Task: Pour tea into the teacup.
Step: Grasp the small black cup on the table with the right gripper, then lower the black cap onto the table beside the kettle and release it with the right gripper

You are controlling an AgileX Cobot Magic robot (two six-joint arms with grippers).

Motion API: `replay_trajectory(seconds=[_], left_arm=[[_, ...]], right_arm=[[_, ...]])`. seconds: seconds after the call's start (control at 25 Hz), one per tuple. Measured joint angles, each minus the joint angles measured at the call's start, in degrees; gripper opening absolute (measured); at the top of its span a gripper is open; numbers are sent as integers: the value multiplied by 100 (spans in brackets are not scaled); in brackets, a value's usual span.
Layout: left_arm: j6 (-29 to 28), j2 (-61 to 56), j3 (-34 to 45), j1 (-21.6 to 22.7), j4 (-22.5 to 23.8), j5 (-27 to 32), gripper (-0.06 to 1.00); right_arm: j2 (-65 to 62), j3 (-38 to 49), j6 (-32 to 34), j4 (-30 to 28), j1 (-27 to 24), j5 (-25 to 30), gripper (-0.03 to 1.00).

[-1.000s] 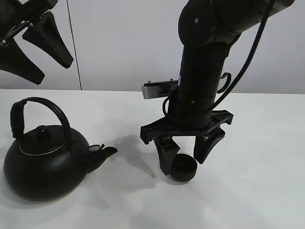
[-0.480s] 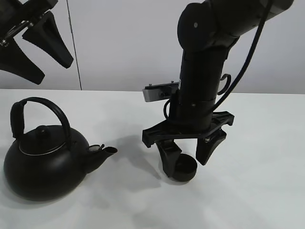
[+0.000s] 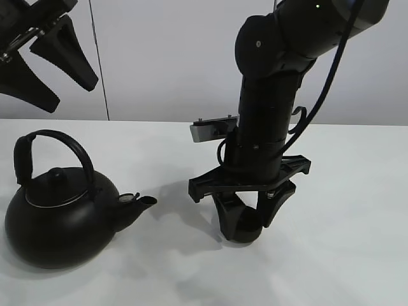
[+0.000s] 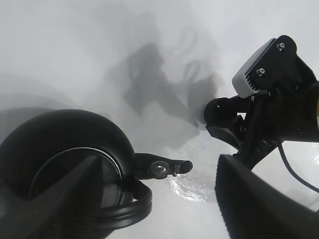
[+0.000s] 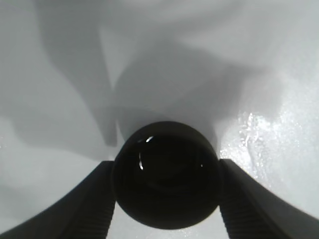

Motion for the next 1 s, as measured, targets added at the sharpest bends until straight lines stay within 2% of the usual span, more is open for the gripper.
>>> replay_trajectory(seconds=[0.6,0.84,1.0], left_arm=[[-1,0,0,0,0,0,47],[-1,0,0,0,0,0,47],[-1,0,0,0,0,0,47]], right_arm=[[-287,-5,-5,463,0,-16,40],[-298,-5,-622,1221,0,-230,40],[-298,-5,-752,1384,0,-582,40]])
